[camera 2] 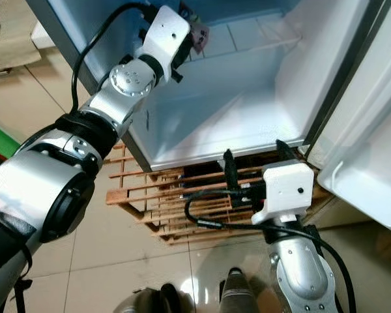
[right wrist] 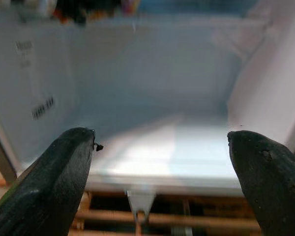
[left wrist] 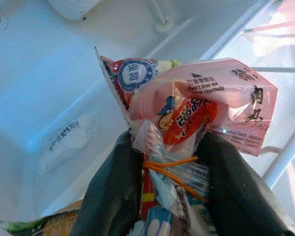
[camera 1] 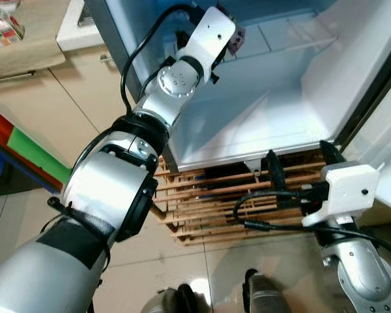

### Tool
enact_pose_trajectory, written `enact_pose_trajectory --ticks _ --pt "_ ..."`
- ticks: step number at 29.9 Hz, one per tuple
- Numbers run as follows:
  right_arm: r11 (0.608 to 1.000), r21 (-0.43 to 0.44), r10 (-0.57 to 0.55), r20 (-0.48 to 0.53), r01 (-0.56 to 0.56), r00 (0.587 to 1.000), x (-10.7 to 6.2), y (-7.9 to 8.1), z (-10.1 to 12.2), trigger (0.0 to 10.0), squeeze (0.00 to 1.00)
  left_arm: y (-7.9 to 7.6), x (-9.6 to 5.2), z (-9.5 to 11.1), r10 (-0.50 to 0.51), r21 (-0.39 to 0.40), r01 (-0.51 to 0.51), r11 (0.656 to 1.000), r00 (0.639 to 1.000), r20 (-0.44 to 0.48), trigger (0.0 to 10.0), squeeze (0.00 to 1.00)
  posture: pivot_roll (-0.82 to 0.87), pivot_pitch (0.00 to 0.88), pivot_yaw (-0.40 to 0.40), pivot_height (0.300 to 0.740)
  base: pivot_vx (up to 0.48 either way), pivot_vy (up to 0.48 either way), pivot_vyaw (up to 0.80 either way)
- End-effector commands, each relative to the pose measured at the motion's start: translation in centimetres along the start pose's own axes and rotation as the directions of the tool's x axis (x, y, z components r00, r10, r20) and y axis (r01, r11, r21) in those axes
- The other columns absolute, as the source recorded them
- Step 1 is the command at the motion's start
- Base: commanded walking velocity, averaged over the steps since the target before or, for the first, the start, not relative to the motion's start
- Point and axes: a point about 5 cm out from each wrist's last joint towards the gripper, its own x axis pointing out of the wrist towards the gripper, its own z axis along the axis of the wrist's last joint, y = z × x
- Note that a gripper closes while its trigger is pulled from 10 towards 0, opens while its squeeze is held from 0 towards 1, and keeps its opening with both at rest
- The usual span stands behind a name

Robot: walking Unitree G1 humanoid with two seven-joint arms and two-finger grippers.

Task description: Restocking fridge

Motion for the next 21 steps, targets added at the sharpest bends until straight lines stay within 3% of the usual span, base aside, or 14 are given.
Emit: enact_pose_trajectory --ticks 1,5,6,11,14,16,17,19,21 --pt "1.000 0.012 0.016 0.000 -0.016 1.000 -0.4 0.3 0.3 10.0 0.32 0.3 -0.1 -0.7 0.010 -0.019 -0.011 1.000 0.999 -0.045 10.0 0.00 -0.36 0.298 0.173 0.740 0.000 0.000 0.00" --pt "1.000 0.014 0.019 -0.042 -0.018 0.999 -1.1 0.5 0.1 10.0 0.32 0.9 0.2 0.2 0.058 -0.072 -0.061 0.996 0.998 -0.037 10.0 0.00 -0.38 0.302 0.167 0.740 0.000 0.000 0.00" --pt "1.000 0.016 0.020 -0.047 -0.019 0.999 -1.2 0.6 0.2 10.0 0.32 1.1 0.2 0.4 0.071 -0.079 -0.073 0.994 0.997 -0.034 10.0 0.98 -0.38 0.305 0.166 0.740 0.000 0.000 0.00" --pt "1.000 0.016 0.017 -0.066 -0.016 0.998 -1.4 0.7 0.1 10.0 0.32 2.4 0.3 1.6 0.135 -0.040 -0.135 0.990 0.991 0.005 10.0 1.00 -0.39 0.305 0.168 0.740 0.000 0.000 0.00" --pt "1.000 0.013 0.004 -0.075 -0.004 0.997 -1.5 0.5 0.0 10.0 0.32 2.7 0.4 2.6 0.138 0.079 -0.142 0.987 0.989 0.051 10.0 1.00 -0.39 0.305 0.170 0.740 0.000 0.000 0.00" --pt "1.000 0.011 0.000 -0.081 0.001 0.997 -1.6 0.5 -0.1 10.0 0.32 2.8 0.5 3.7 0.127 0.203 -0.144 0.968 0.987 0.097 10.0 1.00 -0.39 0.303 0.171 0.740 0.000 0.000 0.00" --pt "1.000 0.011 0.000 -0.081 0.001 0.997 -1.6 0.5 -0.1 10.0 0.32 2.8 0.5 3.7 0.127 0.203 -0.144 0.968 0.987 0.097 10.0 1.00 -0.39 0.303 0.171 0.740 0.000 0.000 0.00" --pt "1.000 0.013 -0.002 -0.081 0.003 0.997 -1.4 0.5 0.0 10.0 0.32 2.6 0.6 4.5 0.094 0.301 -0.128 0.945 0.988 0.124 10.0 1.00 -0.39 0.301 0.172 0.740 0.000 0.000 0.00" --pt "1.000 0.018 -0.001 -0.067 0.002 0.998 -1.1 0.6 0.2 10.0 0.32 2.5 0.7 4.8 0.079 0.347 -0.122 0.930 0.987 0.137 10.0 1.00 -0.38 0.299 0.172 0.740 0.000 0.000 0.00"
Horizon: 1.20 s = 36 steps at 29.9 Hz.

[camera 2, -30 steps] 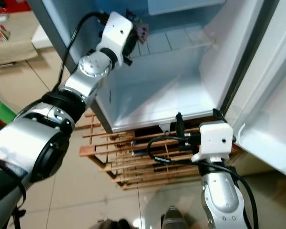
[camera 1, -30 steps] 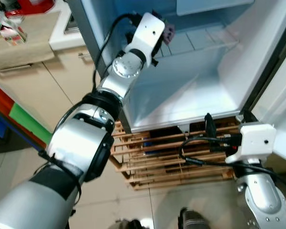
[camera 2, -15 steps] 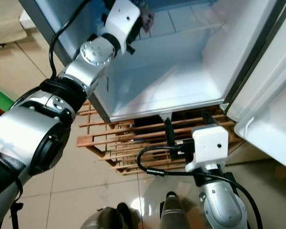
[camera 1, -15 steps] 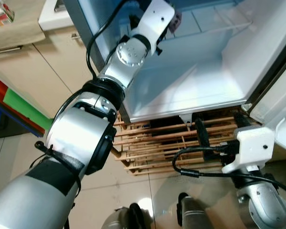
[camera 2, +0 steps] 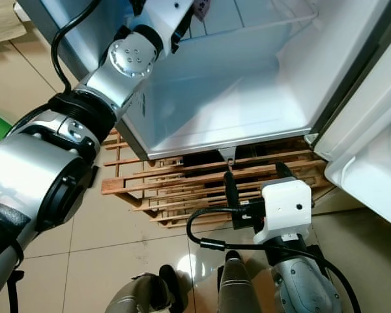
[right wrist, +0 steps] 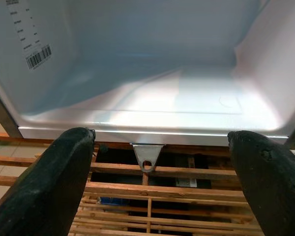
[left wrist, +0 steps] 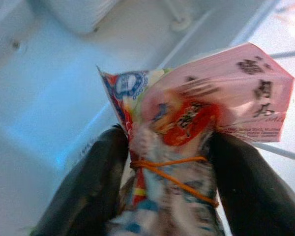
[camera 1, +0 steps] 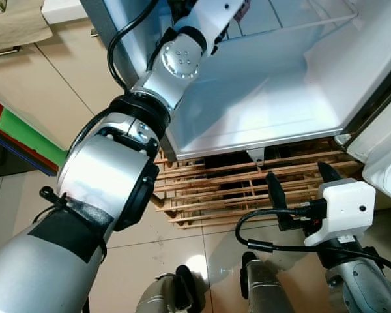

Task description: Restocking fridge

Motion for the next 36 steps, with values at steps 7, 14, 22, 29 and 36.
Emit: enact_pose_trajectory --ticks 7,14,22,29,36 --pt "0.999 0.046 0.004 0.114 -0.010 0.993 1.1 0.1 2.2 10.0 0.32 1.5 0.5 2.0 -0.008 0.218 -0.009 0.976 0.997 0.077 10.0 1.00 -0.38 0.294 0.169 0.740 0.000 0.000 0.00" --pt "0.996 0.083 0.005 0.172 -0.020 0.985 1.8 0.1 3.2 10.0 0.32 1.3 0.5 2.4 -0.031 0.350 -0.008 0.937 0.994 0.106 10.0 1.00 -0.37 0.290 0.165 0.740 0.000 0.000 0.00" --pt "0.996 0.081 0.010 0.156 -0.022 0.988 1.9 0.1 2.9 10.0 0.33 0.9 0.5 3.1 -0.083 0.403 0.019 0.915 0.986 0.141 10.0 1.00 -0.36 0.285 0.166 0.740 0.000 0.000 0.00" --pt "0.997 0.081 0.006 0.140 -0.017 0.990 1.9 0.1 2.5 10.0 0.32 0.2 0.4 3.7 -0.161 0.213 0.119 0.970 0.969 0.189 10.0 1.00 -0.35 0.274 0.168 0.740 0.000 0.000 0.00" --pt "0.996 0.085 0.005 0.157 -0.018 0.988 2.5 0.1 2.5 10.0 0.32 -0.3 -0.1 4.3 -0.244 0.032 0.246 0.969 0.923 0.299 10.0 1.00 -0.31 0.245 0.163 0.740 0.000 0.000 0.00"
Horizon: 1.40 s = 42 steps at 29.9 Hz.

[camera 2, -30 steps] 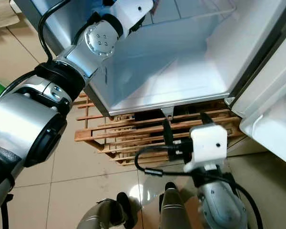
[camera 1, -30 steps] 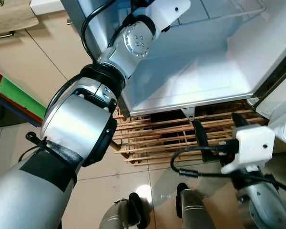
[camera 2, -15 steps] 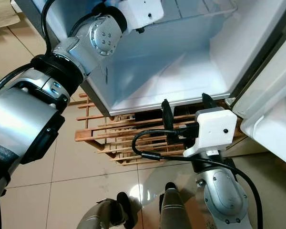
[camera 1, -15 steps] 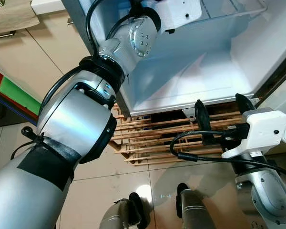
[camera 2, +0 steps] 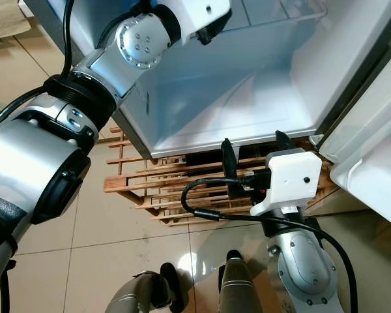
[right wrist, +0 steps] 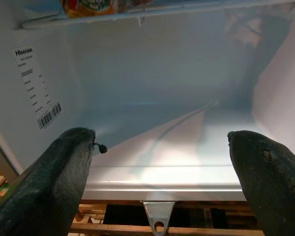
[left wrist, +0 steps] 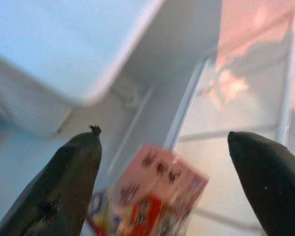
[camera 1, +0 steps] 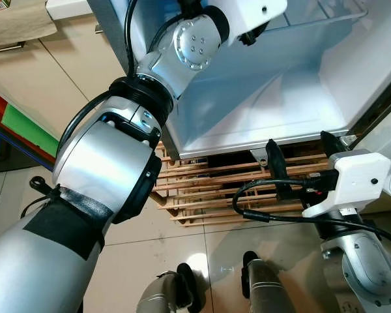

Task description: Restocking fridge

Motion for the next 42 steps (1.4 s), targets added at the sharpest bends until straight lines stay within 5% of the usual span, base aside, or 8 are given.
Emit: enact_pose_trajectory --ticks 1,15,22,27,29,40,41,42 --pt "1.000 0.017 0.005 0.013 -0.005 1.000 0.1 0.1 0.0 10.0 0.32 -0.2 -0.2 0.1 -0.024 -0.051 0.027 0.998 0.999 0.044 10.0 1.00 -0.31 0.245 0.163 0.740 0.000 0.000 0.00" --pt "1.000 0.006 0.015 0.045 -0.015 0.999 2.0 -0.5 -0.8 10.0 0.32 -2.6 -3.1 -0.9 -0.159 -0.319 0.225 0.921 0.963 0.219 10.0 1.00 -0.24 0.133 0.158 0.740 0.000 0.000 0.00" --pt "0.999 -0.012 0.038 0.049 -0.037 0.998 2.2 -0.9 -1.5 10.0 0.32 -1.8 -5.4 -3.2 -0.056 -0.452 0.111 0.885 0.990 0.133 10.0 1.00 -0.22 0.067 0.151 0.740 0.000 0.000 0.00" --pt "0.999 -0.034 0.029 0.044 -0.028 0.999 2.3 -1.7 -2.0 10.0 0.32 -3.5 -7.2 -4.2 -0.092 -0.565 0.168 0.808 0.983 0.160 10.0 1.00 -0.24 0.030 0.156 0.740 0.000 0.000 0.00" --pt "0.999 -0.041 0.017 0.058 -0.015 0.998 2.5 -1.9 -1.9 10.0 0.32 -4.7 -8.7 -4.2 -0.123 -0.643 0.244 0.726 0.966 0.228 10.0 1.00 -0.24 0.007 0.163 0.740 0.000 0.000 0.00" --pt "0.998 -0.046 -0.041 0.025 0.042 0.999 2.7 -3.1 -4.1 10.0 0.32 -7.6 -15.0 -5.6 -0.150 -0.757 0.188 0.626 0.981 0.120 10.0 1.00 -0.22 0.000 0.135 0.740 0.000 0.000 0.00" --pt "0.997 -0.051 -0.056 0.003 0.056 0.998 2.5 -3.4 -4.7 10.0 0.32 -8.5 -16.5 -6.0 -0.151 -0.773 0.144 0.618 0.987 0.063 10.0 0.97 -0.20 0.000 0.125 0.740 0.000 0.000 0.00" --pt "0.996 -0.058 -0.067 -0.015 0.066 0.998 2.4 -3.7 -5.2 10.0 0.32 -9.4 -17.8 -6.3 -0.161 -0.795 0.119 0.595 0.987 0.027 10.0 0.00 -0.19 0.000 0.117 0.740 0.000 0.000 0.00"
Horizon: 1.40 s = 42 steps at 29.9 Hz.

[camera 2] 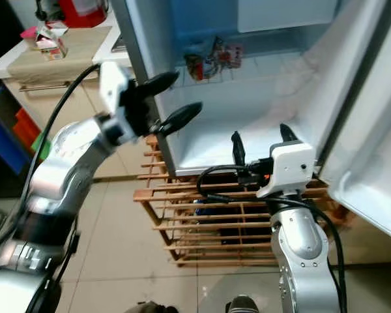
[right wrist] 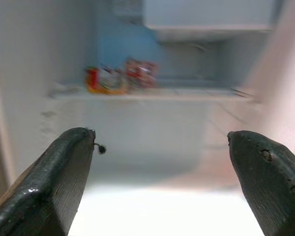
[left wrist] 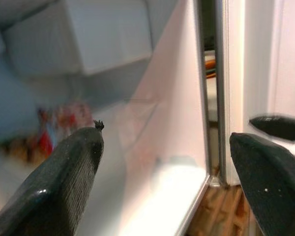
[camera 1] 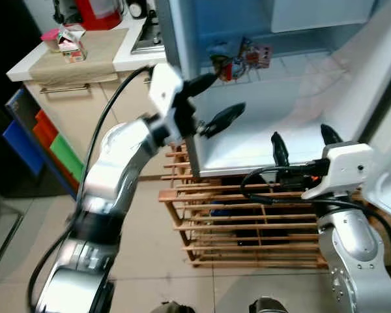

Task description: Restocking fridge

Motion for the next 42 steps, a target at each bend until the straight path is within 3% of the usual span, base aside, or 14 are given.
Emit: enact_pose_trajectory --ticks 1,4,5,7,8,9,10,11,13,16,19,26,30,42 --pt "1.000 -0.005 -0.015 -0.016 0.015 1.000 -0.1 -0.2 -0.6 10.0 0.32 -0.2 -1.3 -0.4 0.042 -0.017 -0.042 0.999 0.998 -0.039 10.0 0.00 -0.19 0.000 0.117 0.740 0.000 0.000 0.00" --pt "1.000 0.005 -0.011 -0.046 0.011 0.999 0.2 -0.1 -1.7 10.0 0.32 -0.8 -2.7 -2.1 0.264 -0.019 -0.266 0.964 0.962 -0.068 10.0 0.00 -0.16 0.000 0.109 0.740 0.000 0.000 0.00" --pt "1.000 0.005 -0.011 -0.046 0.011 0.999 0.2 -0.1 -1.7 10.0 0.32 -0.8 -2.7 -2.1 0.264 -0.019 -0.266 0.964 0.962 -0.068 10.0 0.00 -0.16 0.000 0.109 0.740 0.000 0.000 0.00" --pt "1.000 0.014 -0.019 -0.046 0.020 0.999 0.8 0.0 -2.2 10.0 0.32 0.6 -4.2 -4.0 0.516 0.010 -0.519 0.855 0.849 -0.115 10.0 0.00 -0.14 0.000 0.104 0.740 0.000 0.000 0.00" --pt "1.000 0.014 -0.019 -0.046 0.020 0.999 0.8 0.0 -2.2 10.0 0.32 0.6 -4.2 -4.0 0.516 0.010 -0.519 0.855 0.849 -0.115 10.0 0.00 -0.14 0.000 0.104 0.740 0.000 0.000 0.00" --pt "0.999 0.013 -0.040 -0.050 0.041 0.998 1.1 -0.2 -2.7 10.0 0.32 1.2 -5.0 -4.9 0.603 0.047 -0.603 0.796 0.785 -0.143 10.0 0.00 -0.14 0.000 0.101 0.740 0.000 0.000 0.00" --pt "0.999 0.013 -0.040 -0.050 0.041 0.998 1.1 -0.2 -2.7 10.0 0.32 1.2 -5.0 -4.9 0.603 0.047 -0.603 0.796 0.785 -0.143 10.0 0.00 -0.14 0.000 0.101 0.740 0.000 0.000 0.00" --pt "0.997 0.017 -0.068 -0.055 0.069 0.996 1.3 -0.5 -3.1 10.0 0.32 1.7 -5.5 -5.7 0.660 0.082 -0.657 0.750 0.731 -0.174 10.0 0.00 -0.13 0.000 0.103 0.740 0.000 0.000 0.00" --pt "0.995 0.038 -0.091 -0.059 0.093 0.994 1.8 -0.4 -3.5 10.0 0.32 2.2 -6.1 -6.6 0.710 0.100 -0.707 0.700 0.675 -0.199 10.0 0.00 -0.14 0.000 0.114 0.740 0.000 0.000 0.00" --pt "0.998 0.031 -0.060 -0.068 0.062 0.996 2.2 -0.2 -3.9 10.0 0.32 2.6 -6.3 -6.3 0.760 0.189 -0.736 0.650 0.626 -0.175 10.0 0.00 -0.14 0.000 0.114 0.740 0.000 0.000 0.00" --pt "0.998 0.020 -0.055 -0.068 0.056 0.996 2.2 -0.6 -4.2 10.0 0.32 2.2 -5.9 -5.8 0.753 0.166 -0.735 0.658 0.639 -0.157 10.0 0.00 -0.14 0.000 0.115 0.740 0.000 0.000 0.00" --pt "0.998 0.026 -0.053 -0.091 0.055 0.994 1.6 -0.7 -5.1 10.0 0.32 1.8 -5.6 -5.8 0.781 0.186 -0.758 0.625 0.610 -0.136 10.0 0.00 -0.13 0.000 0.097 0.740 0.000 0.000 0.00" --pt "0.999 0.034 -0.036 -0.096 0.039 0.995 1.5 -0.2 -5.2 10.0 0.32 1.4 -5.3 -5.8 0.771 0.194 -0.746 0.637 0.623 -0.136 10.0 0.00 -0.13 0.000 0.092 0.740 0.000 0.000 0.00" --pt "0.998 0.046 -0.043 -0.115 0.049 0.992 1.1 -0.5 -5.6 10.0 0.31 1.1 -5.4 -5.9 0.775 0.199 -0.749 0.631 0.616 -0.138 10.0 0.00 -0.14 0.000 0.091 0.740 -0.100 0.000 0.00"
